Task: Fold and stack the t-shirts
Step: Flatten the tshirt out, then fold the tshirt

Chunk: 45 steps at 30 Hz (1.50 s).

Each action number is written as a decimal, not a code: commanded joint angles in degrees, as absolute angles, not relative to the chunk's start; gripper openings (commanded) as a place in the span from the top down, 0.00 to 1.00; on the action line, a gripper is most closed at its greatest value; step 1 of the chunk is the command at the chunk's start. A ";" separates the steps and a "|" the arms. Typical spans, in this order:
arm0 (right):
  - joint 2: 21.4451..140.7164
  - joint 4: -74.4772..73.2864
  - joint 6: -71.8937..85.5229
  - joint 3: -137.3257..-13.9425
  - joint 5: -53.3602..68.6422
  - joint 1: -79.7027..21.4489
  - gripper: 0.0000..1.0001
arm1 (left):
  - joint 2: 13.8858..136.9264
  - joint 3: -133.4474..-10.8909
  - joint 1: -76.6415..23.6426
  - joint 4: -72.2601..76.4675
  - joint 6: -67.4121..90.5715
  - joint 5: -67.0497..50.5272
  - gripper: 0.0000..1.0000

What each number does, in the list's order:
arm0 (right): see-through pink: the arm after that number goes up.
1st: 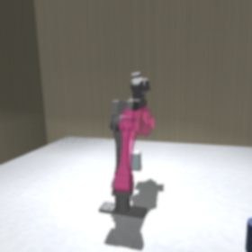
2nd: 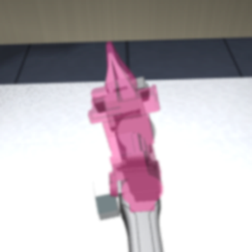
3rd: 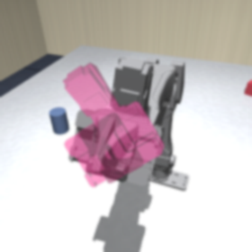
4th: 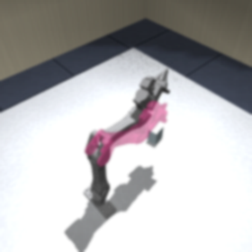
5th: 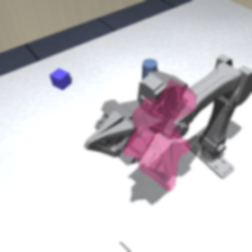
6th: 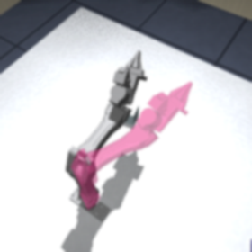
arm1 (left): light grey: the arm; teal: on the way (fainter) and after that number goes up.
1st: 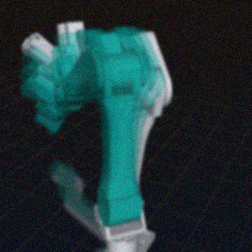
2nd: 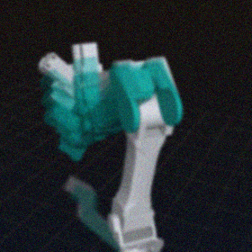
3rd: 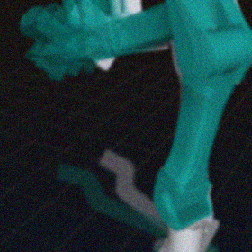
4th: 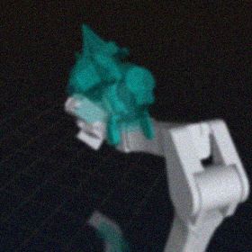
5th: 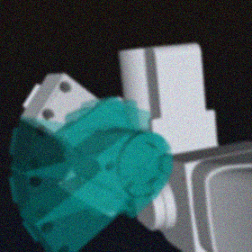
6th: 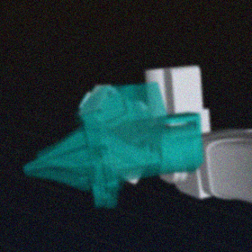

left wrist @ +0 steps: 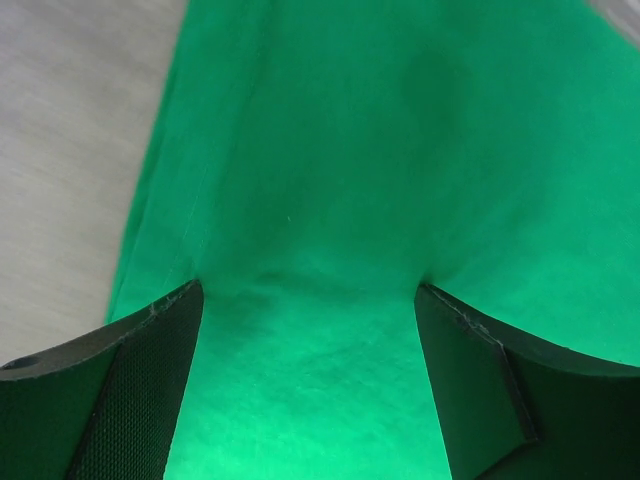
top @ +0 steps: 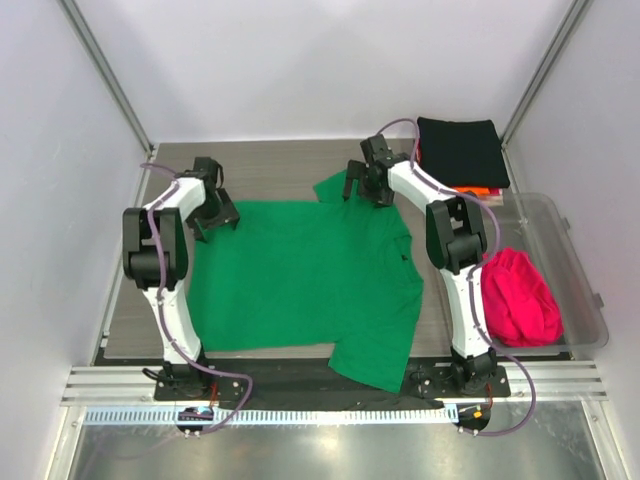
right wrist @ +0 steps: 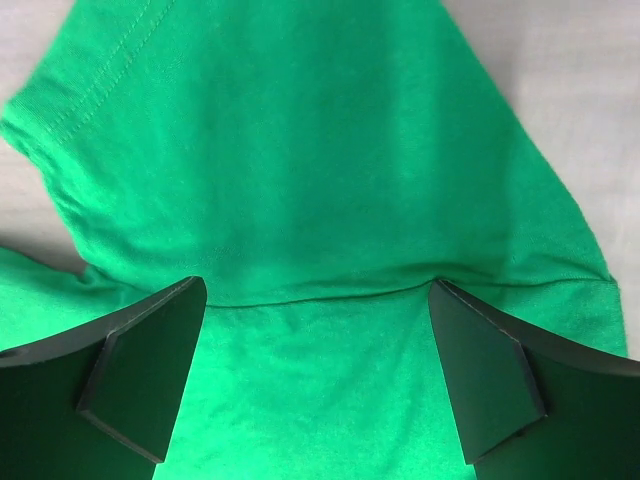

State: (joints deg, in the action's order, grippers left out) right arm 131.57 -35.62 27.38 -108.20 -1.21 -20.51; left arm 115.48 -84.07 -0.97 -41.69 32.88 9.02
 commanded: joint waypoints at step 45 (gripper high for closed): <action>43.09 -37.52 43.13 -40.18 8.44 -26.72 0.01 | 47.37 -29.90 2.72 -38.77 59.85 19.15 0.26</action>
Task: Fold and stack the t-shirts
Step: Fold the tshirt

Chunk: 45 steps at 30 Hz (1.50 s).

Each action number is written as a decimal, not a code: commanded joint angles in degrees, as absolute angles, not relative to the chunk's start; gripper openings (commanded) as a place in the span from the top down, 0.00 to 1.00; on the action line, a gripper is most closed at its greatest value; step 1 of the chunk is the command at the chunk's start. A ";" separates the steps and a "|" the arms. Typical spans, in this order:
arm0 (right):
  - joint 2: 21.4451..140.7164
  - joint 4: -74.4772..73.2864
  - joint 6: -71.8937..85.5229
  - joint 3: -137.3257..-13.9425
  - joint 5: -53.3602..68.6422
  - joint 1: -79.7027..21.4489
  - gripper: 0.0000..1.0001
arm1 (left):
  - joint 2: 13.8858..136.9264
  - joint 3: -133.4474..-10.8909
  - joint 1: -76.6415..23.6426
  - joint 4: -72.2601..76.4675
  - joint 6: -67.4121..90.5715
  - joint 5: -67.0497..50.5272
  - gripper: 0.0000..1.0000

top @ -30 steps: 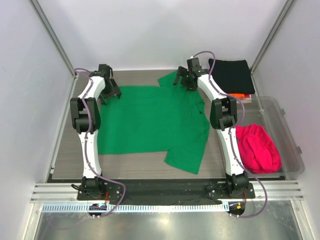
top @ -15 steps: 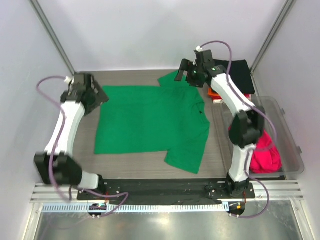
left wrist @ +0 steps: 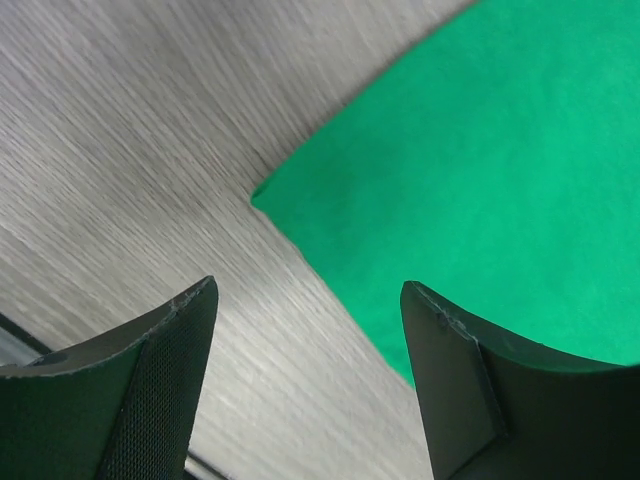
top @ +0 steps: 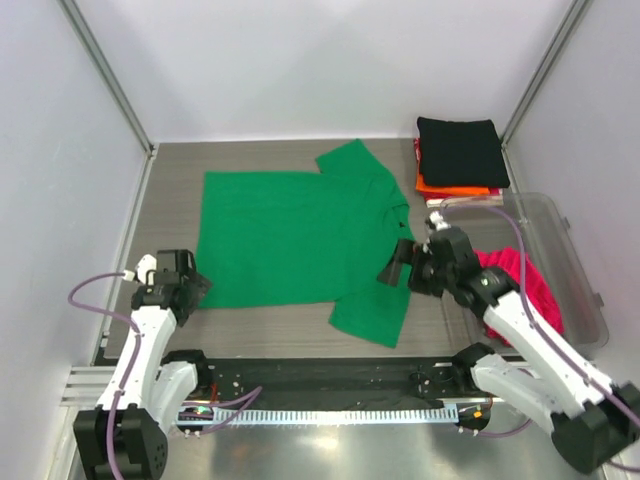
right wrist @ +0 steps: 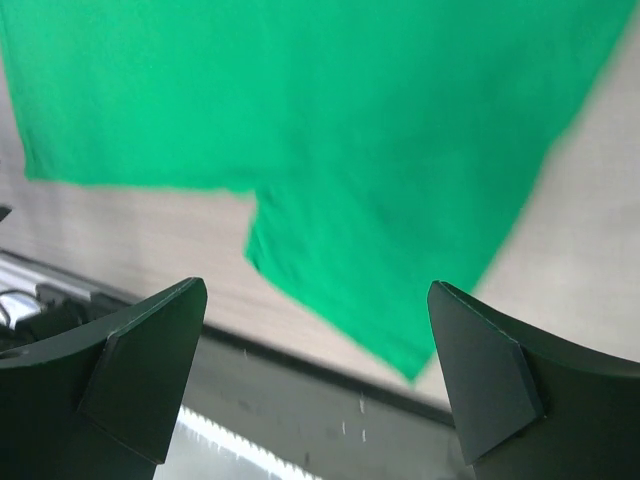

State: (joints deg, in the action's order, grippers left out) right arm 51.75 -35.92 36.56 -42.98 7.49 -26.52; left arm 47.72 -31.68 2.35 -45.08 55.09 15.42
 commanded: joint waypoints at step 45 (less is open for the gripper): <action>59.50 -30.59 63.54 -23.91 -7.12 -50.44 0.84 | 52.30 -25.84 4.48 -31.46 61.17 18.37 1.00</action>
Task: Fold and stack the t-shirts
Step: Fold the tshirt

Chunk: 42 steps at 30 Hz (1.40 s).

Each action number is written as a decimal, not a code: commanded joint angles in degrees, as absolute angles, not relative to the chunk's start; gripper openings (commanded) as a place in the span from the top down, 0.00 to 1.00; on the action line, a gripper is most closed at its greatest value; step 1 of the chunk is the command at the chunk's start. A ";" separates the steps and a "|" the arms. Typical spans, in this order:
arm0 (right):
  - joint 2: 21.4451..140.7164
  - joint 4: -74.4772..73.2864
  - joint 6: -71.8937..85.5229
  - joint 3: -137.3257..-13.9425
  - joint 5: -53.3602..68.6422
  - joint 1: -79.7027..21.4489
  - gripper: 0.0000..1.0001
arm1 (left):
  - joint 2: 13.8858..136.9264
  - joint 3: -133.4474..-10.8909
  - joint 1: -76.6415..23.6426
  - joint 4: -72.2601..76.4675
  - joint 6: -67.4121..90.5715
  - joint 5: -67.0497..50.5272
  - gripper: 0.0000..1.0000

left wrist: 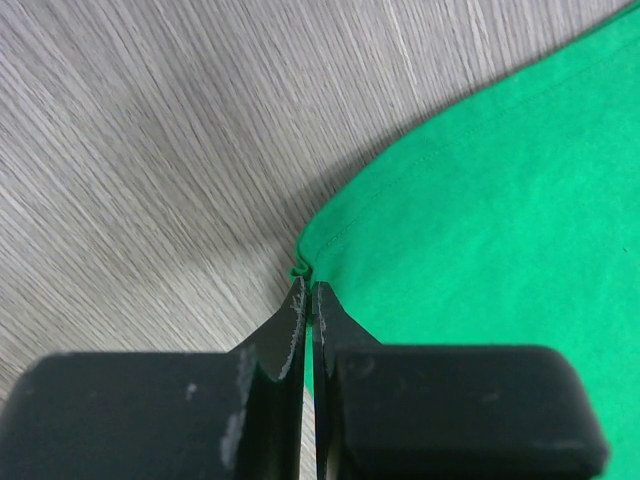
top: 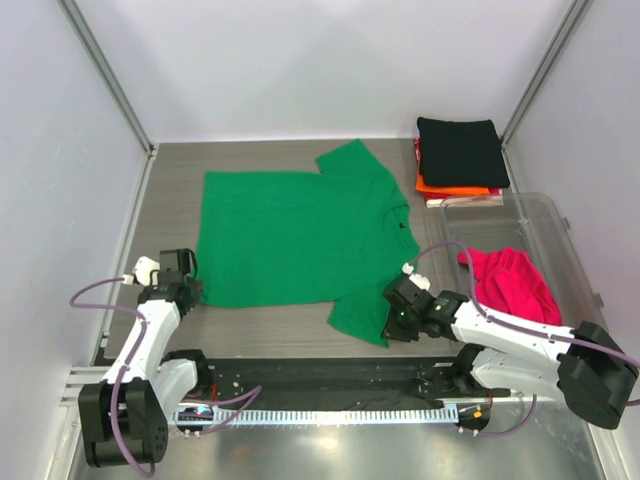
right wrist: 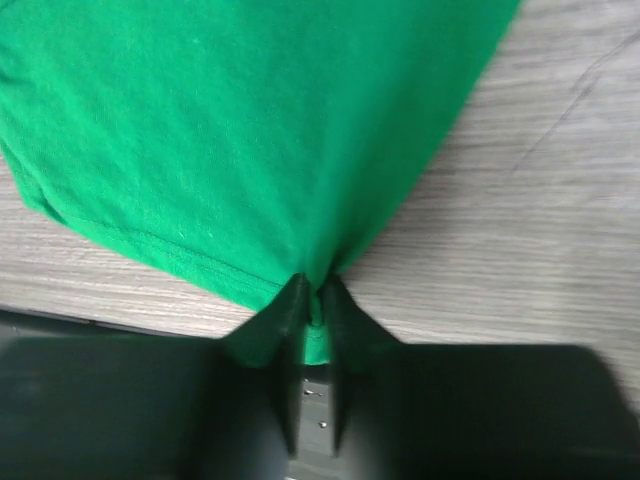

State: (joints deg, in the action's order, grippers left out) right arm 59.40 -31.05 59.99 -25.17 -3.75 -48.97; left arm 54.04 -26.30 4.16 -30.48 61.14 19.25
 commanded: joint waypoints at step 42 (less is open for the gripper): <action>98.51 -47.55 30.94 -93.76 -14.94 -26.20 0.99 | 80.41 -60.02 4.48 -37.71 51.77 17.22 1.00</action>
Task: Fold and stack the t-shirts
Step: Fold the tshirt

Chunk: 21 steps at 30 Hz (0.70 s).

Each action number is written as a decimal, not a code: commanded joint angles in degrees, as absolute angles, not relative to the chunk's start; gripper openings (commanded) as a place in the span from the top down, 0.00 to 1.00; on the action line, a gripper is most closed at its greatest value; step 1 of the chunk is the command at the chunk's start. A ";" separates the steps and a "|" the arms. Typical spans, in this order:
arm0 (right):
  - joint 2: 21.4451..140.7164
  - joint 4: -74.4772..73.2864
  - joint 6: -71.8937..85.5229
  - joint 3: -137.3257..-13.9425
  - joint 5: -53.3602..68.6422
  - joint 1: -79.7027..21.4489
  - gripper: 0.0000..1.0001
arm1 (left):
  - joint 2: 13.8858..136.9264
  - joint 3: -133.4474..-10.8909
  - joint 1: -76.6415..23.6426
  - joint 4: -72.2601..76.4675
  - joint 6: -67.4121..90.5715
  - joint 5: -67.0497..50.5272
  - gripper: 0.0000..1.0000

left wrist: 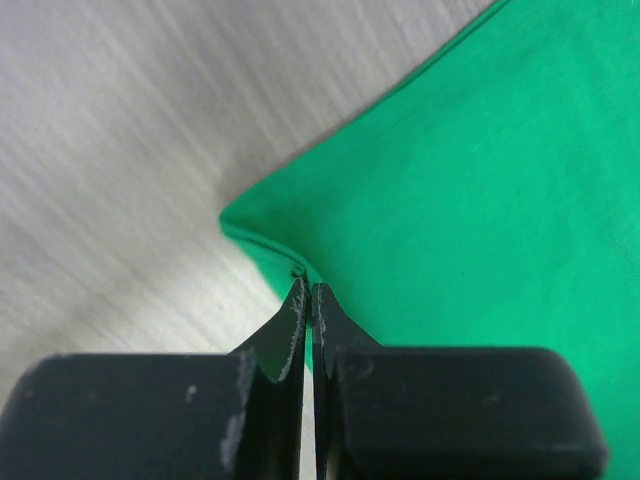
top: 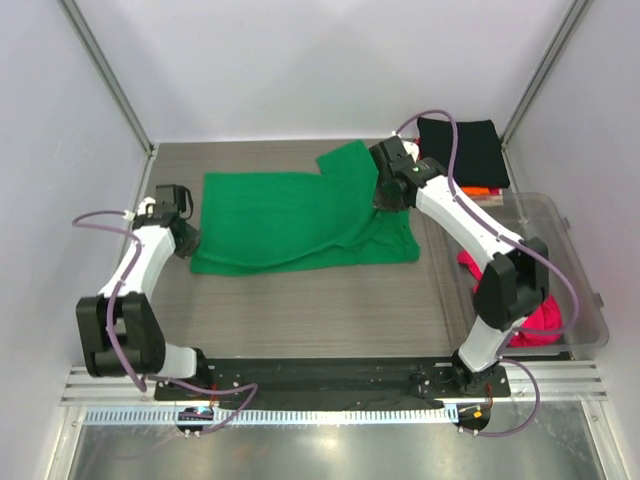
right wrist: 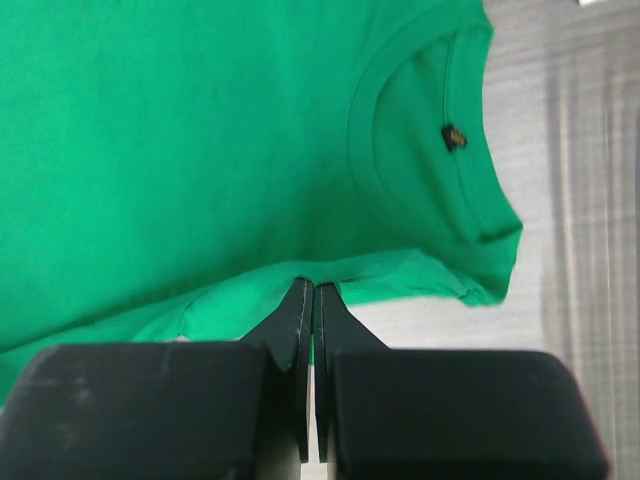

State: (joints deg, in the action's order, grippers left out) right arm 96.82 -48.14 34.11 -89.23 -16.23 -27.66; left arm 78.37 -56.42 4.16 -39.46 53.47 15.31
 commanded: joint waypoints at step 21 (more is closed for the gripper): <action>121.35 -48.34 29.00 -113.36 -11.52 -19.16 0.99 | 104.84 -77.86 5.09 -38.84 47.46 14.51 0.93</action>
State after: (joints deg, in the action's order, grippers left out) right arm 117.67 -48.90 28.99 -107.53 -11.60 -20.38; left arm 102.30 -72.20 4.25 -38.81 49.10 16.40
